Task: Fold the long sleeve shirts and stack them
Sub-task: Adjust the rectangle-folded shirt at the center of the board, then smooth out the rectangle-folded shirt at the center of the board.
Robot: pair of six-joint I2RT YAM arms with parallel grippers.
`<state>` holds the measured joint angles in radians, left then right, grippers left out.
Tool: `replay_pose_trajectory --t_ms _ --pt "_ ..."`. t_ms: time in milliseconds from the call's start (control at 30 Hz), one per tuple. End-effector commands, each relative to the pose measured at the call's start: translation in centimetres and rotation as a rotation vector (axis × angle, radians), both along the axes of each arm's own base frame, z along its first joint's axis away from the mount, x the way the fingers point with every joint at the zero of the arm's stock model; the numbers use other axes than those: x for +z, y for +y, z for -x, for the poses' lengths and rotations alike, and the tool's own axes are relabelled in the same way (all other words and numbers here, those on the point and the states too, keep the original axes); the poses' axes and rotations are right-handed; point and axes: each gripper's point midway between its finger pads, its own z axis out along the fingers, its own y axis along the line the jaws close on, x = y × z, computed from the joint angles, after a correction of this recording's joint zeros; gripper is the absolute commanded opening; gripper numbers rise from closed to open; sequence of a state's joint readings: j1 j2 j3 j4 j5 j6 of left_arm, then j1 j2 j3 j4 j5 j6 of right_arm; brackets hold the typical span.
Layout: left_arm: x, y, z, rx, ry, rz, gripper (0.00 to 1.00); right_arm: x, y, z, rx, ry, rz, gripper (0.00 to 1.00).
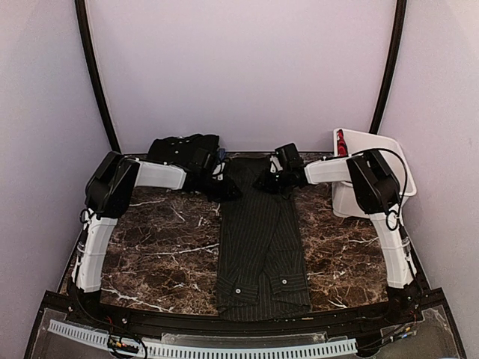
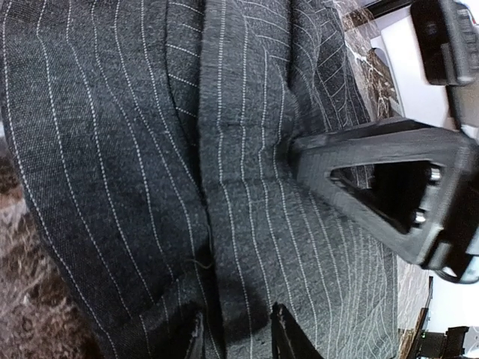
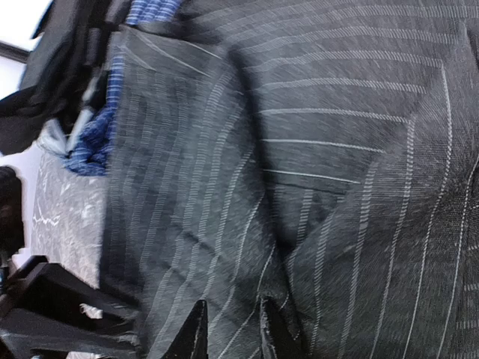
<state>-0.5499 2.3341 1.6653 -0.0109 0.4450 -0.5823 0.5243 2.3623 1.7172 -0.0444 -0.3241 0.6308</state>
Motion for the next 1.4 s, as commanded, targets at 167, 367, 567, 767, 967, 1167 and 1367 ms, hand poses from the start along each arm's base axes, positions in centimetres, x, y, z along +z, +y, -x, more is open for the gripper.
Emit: replay_pose_trajectory --t_ms 167,367,567,767,967,1167,1367 --pt "-0.8 1.0 -1.4 -0.012 0.026 -0.033 0.28 -2.4 -0.3 -3.0 -0.065 0.043 -0.056 0.21" --pt "-0.9 1.3 -2.4 -0.007 0.029 -0.049 0.27 -1.7 -0.7 -4.4 -0.062 0.026 -0.040 0.22" --pt "1.5 1.3 -3.7 -0.007 -0.016 -0.053 0.27 5.7 -0.9 -4.2 -0.016 -0.101 -0.029 0.24" --pt "2.7 0.5 -3.9 -0.024 -0.029 -0.007 0.26 9.2 -1.2 -1.0 0.012 -0.141 -0.048 0.25" --pt "5.0 0.0 -5.4 0.009 -0.106 0.040 0.26 7.3 -1.0 3.0 0.032 -0.081 -0.064 0.25" --pt "8.7 -0.4 -9.4 0.103 -0.284 0.098 0.27 3.4 -1.4 4.2 0.021 -0.039 -0.028 0.24" --pt "8.4 0.4 -14.2 0.245 -0.382 0.041 0.26 -1.8 -2.9 5.3 0.001 0.046 0.099 0.23"
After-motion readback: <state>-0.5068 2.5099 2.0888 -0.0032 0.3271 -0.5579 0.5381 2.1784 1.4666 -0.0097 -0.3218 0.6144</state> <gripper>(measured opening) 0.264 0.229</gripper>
